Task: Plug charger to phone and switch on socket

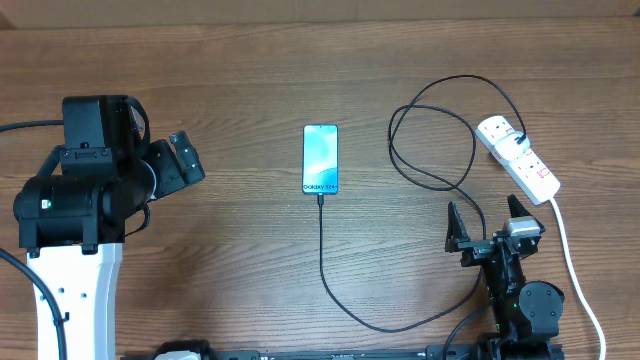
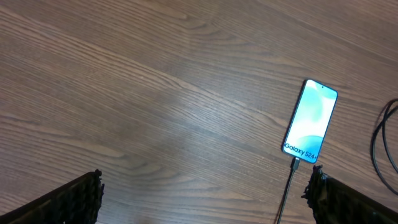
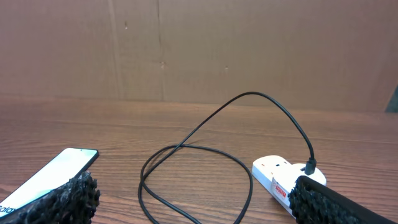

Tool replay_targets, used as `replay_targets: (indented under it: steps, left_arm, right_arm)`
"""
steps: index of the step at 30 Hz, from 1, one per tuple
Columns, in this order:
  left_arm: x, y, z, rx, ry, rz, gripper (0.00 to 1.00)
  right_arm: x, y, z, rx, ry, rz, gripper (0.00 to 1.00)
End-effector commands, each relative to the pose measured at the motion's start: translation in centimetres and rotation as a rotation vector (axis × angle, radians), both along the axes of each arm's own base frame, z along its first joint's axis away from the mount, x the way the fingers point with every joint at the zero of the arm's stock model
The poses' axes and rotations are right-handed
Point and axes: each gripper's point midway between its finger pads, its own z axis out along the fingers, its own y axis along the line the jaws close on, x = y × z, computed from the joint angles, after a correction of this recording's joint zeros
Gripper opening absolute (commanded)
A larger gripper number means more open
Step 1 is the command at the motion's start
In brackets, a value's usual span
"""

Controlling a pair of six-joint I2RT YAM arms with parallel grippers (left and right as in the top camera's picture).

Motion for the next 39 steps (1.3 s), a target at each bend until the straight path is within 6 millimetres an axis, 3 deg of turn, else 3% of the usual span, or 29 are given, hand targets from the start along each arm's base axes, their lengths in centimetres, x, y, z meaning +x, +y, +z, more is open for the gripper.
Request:
replay_targets:
  steps: [1, 10, 20, 39]
  left_arm:
    - [0.1, 0.1, 0.0, 0.006, 0.0, -0.013, 0.99]
    - [-0.1, -1.6, 0.1, -0.061, -0.013, -0.083, 1.0]
    - [0.7, -4.0, -1.9, -0.012, -0.197, -0.383, 1.0]
    - [-1.4, -5.0, -5.7, 0.064, -0.51, -0.465, 1.0]
  right_arm:
    - [0.0, 0.1, -0.1, 0.006, -0.006, 0.006, 1.0]
    - [0.0, 0.1, -0.1, 0.006, -0.006, 0.006, 1.0]
    - [0.0, 0.1, -0.1, 0.006, -0.006, 0.006, 1.0]
    - [0.0, 0.1, -0.1, 0.006, -0.006, 0.006, 1.0]
